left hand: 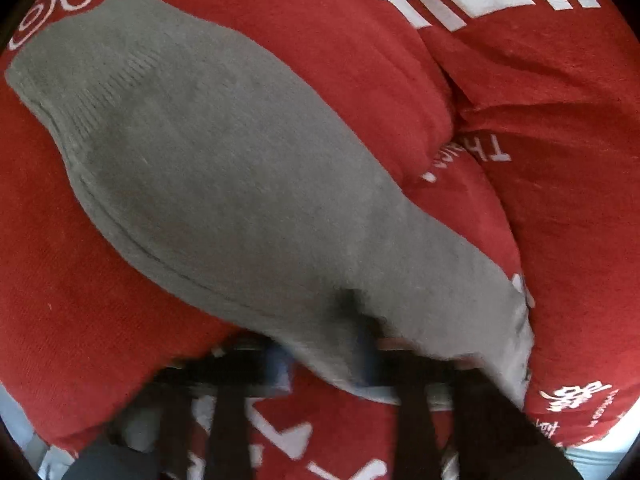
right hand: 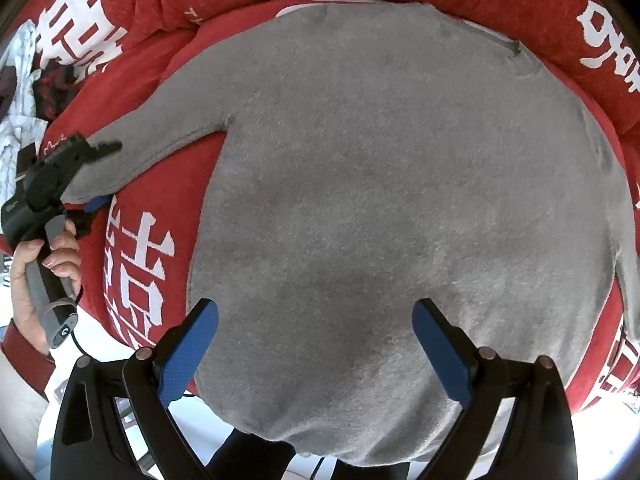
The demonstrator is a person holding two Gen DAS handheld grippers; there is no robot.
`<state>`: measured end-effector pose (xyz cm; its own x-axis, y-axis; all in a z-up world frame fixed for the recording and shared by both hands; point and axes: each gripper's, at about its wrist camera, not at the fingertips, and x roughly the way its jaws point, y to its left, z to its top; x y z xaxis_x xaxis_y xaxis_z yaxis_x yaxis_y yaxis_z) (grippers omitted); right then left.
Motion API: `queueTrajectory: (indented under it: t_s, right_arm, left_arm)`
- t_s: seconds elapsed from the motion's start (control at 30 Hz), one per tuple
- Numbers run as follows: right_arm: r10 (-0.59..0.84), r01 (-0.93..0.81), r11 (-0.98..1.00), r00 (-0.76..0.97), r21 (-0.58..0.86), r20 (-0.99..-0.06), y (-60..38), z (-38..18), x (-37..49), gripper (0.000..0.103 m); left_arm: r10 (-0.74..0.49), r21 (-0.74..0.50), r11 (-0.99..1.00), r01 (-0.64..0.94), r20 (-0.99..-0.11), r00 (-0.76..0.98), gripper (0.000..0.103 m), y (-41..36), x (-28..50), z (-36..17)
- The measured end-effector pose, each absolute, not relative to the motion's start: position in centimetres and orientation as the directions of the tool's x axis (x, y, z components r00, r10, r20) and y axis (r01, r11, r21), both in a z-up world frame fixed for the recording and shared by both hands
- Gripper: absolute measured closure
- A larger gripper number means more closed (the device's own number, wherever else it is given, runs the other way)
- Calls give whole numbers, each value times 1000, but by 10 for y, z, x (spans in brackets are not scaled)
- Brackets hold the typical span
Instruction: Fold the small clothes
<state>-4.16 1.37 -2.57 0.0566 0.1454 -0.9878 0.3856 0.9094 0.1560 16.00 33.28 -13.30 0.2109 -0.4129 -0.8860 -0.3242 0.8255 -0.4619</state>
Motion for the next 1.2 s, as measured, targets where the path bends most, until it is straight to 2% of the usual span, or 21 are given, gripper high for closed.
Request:
queueTrajectory:
  t_s: [0.13, 0.27, 0.43, 0.63, 0.9, 1.07, 1.2]
  right_arm:
    - [143, 390, 907, 63, 157, -988, 8, -22, -45, 4]
    - [149, 408, 898, 68, 164, -986, -1, -21, -52, 4]
    - [162, 437, 881, 87, 184, -983, -14, -18, -63, 4]
    - [159, 490, 849, 122, 198, -980, -43, -12, -83, 4]
    - [139, 594, 779, 149, 201, -979, -96, -11, -129, 4]
    - [140, 654, 729, 147, 202, -979, -124, -19, -159, 4]
    - [135, 683, 705, 133, 189, -982, -140, -27, -175, 4]
  left_arm:
    - [-367, -439, 860, -259, -886, 282, 95, 330, 165, -111]
    - [-306, -353, 933, -68, -879, 366, 95, 299, 168, -66]
    - [-375, -345, 927, 150, -824, 425, 95, 244, 165, -13]
    - [-496, -364, 855, 370, -783, 375, 95, 146, 147, 16]
    - [-555, -361, 746, 560, -801, 224, 95, 18, 88, 11]
    - [-480, -322, 746, 582, -867, 136, 95, -18, 60, -20]
    - [-410, -281, 768, 575, -906, 106, 92, -13, 46, -34]
